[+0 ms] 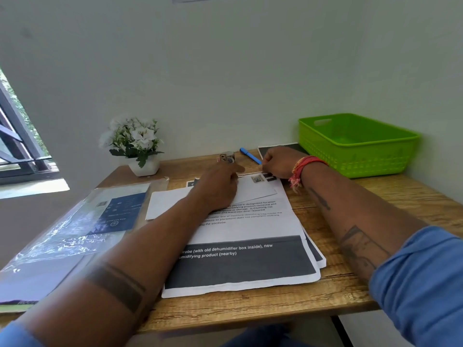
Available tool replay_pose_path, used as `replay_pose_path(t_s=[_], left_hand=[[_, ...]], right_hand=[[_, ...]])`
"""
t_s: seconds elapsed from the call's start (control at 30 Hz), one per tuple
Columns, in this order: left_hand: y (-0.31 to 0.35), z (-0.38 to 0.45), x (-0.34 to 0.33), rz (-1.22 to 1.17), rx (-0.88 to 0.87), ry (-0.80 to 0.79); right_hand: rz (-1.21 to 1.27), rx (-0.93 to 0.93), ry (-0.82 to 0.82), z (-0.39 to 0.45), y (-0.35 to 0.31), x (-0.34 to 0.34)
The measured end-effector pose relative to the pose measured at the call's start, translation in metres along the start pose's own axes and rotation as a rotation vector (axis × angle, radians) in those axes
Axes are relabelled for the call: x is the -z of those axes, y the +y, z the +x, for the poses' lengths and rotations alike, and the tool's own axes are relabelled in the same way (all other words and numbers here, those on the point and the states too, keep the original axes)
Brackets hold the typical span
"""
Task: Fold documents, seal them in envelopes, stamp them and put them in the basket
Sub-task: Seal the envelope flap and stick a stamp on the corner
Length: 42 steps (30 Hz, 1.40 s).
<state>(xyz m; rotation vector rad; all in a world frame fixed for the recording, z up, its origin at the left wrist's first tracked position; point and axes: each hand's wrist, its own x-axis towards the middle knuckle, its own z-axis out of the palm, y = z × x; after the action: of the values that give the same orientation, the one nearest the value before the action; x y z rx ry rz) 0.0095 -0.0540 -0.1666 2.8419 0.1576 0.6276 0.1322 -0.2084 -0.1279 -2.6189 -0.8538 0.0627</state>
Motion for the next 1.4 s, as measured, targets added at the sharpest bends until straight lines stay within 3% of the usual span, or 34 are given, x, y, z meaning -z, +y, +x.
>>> replay_pose_path(t_s=[0.17,0.57,0.77,0.97,1.17,1.4], left_hand=[[-0.015,0.003,0.003,0.167,0.118,-0.008],[-0.017,0.014,0.001,0.01,0.219,0.048],[-0.011,0.012,0.006,-0.076,0.17,0.194],[-0.004,0.009,0.013,-0.128,0.161,0.312],[0.003,0.012,0.016,-0.099,0.104,0.371],[0.002,0.016,0.016,-0.078,0.09,0.464]], right_hand=[[0.087,0.052,-0.027,-0.002,0.007,0.001],[0.192,0.038,-0.035,0.003,0.006,-0.005],[0.573,0.07,0.056,0.0,0.012,0.002],[0.803,0.142,-0.131,-0.003,0.011,0.001],[0.88,0.245,-0.139,-0.005,0.001,-0.001],[1.069,0.228,-0.206,-0.007,0.0,-0.004]])
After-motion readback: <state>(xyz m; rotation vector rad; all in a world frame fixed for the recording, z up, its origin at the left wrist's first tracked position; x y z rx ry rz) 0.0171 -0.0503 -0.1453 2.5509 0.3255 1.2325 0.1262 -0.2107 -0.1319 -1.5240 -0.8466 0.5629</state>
